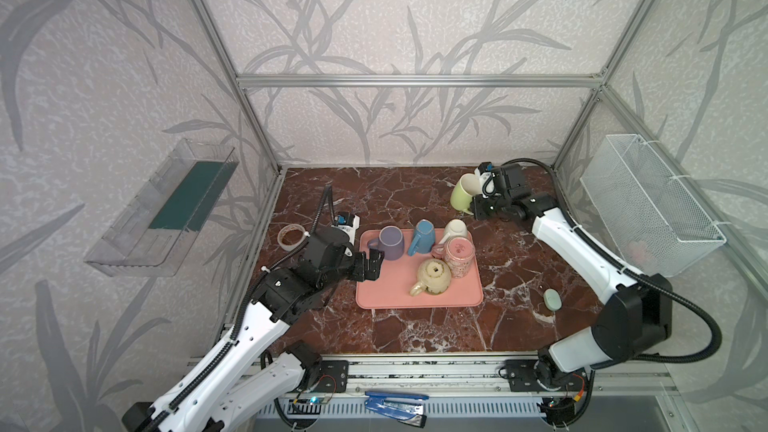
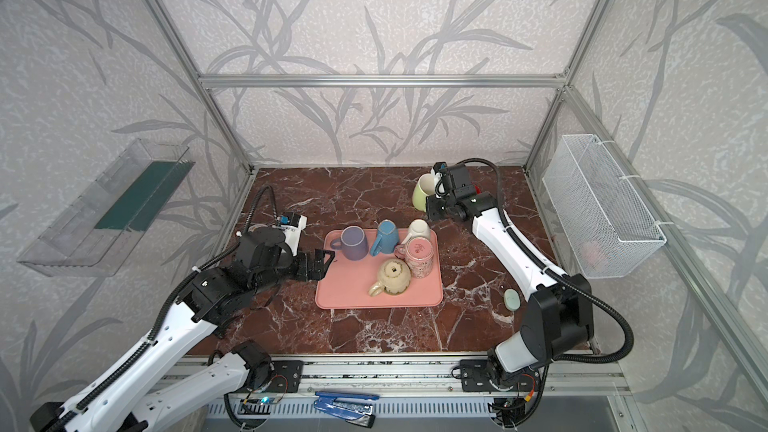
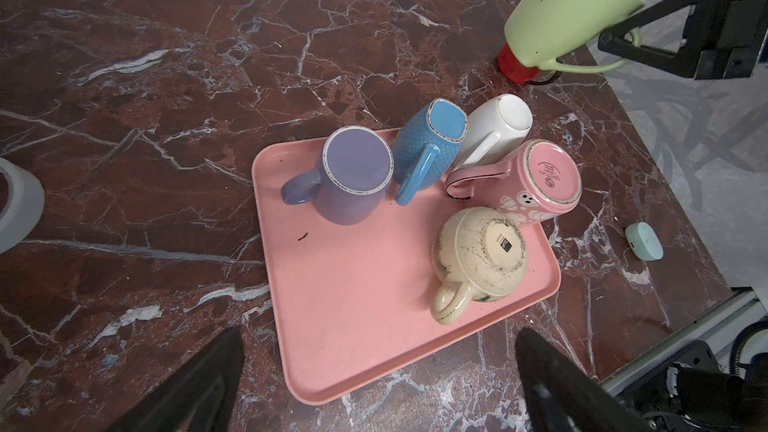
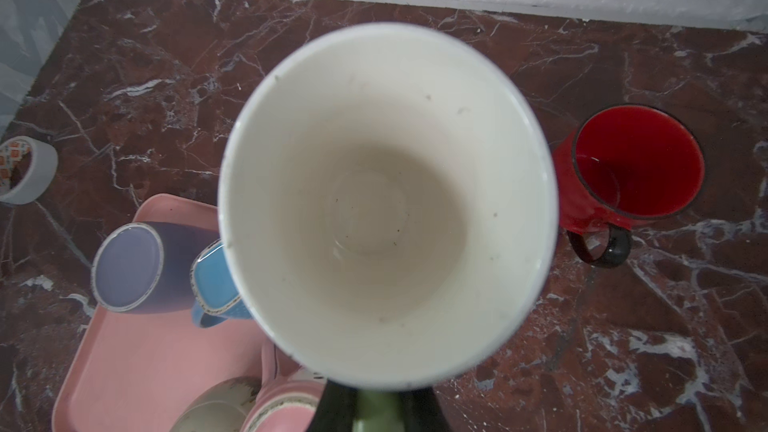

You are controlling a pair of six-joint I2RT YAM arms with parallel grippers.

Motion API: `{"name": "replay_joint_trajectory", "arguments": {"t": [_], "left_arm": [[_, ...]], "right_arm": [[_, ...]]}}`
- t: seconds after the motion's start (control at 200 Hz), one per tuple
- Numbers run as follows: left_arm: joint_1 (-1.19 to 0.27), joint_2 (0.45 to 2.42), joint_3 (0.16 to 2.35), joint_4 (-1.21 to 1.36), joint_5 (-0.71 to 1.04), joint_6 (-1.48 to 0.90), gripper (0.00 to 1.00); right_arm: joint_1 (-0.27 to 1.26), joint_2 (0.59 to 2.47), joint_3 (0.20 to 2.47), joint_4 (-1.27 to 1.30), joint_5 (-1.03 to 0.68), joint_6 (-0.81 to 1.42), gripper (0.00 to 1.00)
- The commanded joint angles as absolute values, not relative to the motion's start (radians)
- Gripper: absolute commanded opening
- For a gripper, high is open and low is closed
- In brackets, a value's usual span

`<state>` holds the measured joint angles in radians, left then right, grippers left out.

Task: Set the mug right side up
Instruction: 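Lower the green mug upright beside the red mug with the right gripper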

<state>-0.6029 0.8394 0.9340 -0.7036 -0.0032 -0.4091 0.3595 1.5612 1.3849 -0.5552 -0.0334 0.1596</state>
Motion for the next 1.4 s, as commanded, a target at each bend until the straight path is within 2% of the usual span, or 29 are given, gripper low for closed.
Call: {"name": "replay_joint_trajectory", "arguments": {"t": [0.0,0.185,0.57,0.875,1.395], "left_arm": [[-0.606,0.839,0.923,-0.744,-0.045,-0.361,0.99],[-0.596,0.884,0.903,-0.75,-0.085,-0.353,1.0],[-0.54,0.942,0.895,-0.753,-0.056,-0.344,1.0],[-0.529,0.96,0.892,-0.752,-0.057,-0.341,1.0],[-0.523,0.979,0.89,-0.753,-0.064,-0.339,1.0]], "right_arm": [[0.349,1.594,1.474,-0.543,0.031,0.11,0.0],[0.324,1.694,1.543,-0.553,0.056,0.11,0.0],[0.288,1.846,1.616,-0.541,0.122,0.097,0.0],[0.276,1.908,1.625,-0.503,0.212,0.109,0.0],[0.26,2.002,1.655,-0.488,0.247,0.131,0.0]]}}
